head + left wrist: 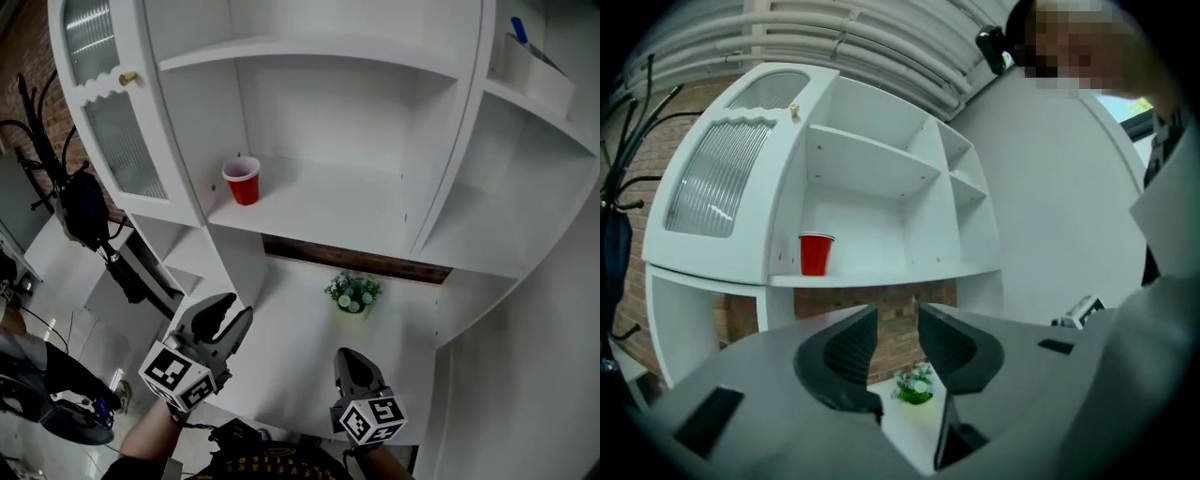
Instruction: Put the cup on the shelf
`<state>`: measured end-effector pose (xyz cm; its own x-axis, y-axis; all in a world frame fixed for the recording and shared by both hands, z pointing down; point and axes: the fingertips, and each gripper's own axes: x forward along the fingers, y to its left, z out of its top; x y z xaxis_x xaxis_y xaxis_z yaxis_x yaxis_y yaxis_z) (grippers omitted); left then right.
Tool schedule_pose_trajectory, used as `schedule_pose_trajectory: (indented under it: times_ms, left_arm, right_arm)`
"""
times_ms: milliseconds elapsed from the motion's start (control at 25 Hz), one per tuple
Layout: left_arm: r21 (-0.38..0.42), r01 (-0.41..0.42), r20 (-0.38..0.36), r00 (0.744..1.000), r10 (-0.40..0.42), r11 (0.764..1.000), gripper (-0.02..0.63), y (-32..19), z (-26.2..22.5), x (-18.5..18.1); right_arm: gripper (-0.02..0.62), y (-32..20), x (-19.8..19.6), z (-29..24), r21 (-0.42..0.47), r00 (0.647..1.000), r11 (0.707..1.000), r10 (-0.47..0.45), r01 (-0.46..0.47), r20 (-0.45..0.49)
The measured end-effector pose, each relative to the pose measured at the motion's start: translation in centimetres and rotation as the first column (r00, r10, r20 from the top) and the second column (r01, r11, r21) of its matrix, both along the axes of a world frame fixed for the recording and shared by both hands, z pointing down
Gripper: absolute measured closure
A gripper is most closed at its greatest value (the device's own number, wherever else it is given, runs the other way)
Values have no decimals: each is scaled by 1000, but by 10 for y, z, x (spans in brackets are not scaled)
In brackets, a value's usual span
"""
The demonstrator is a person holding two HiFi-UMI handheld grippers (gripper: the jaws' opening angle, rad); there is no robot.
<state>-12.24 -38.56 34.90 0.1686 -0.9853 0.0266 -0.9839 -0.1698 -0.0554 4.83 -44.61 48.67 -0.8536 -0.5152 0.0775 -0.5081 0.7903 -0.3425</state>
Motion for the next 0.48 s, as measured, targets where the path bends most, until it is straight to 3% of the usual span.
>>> schedule_pose_trajectory:
  times_ms: [80, 160, 320, 480]
  left_arm:
    - [-30, 2, 65, 998, 0, 1000, 496, 20, 17, 8]
    - [-58, 23, 81, 997, -19, 998, 593, 41, 33, 8]
    - [-135, 24, -79, 996, -35, 991, 604, 71, 69, 2]
    - [-178, 6, -230, 972, -48, 984, 604, 89, 109, 0]
  right_arm:
    - [603, 4, -8, -5, 6, 1000, 1000, -2, 2, 0]
    - [602, 10, -15, -9, 10, 1000, 1000, -5, 5, -1]
    - [602, 25, -29, -15, 24, 1000, 1000, -19, 19, -16]
    - [602, 42, -41, -19, 49, 999, 998, -29, 31, -43]
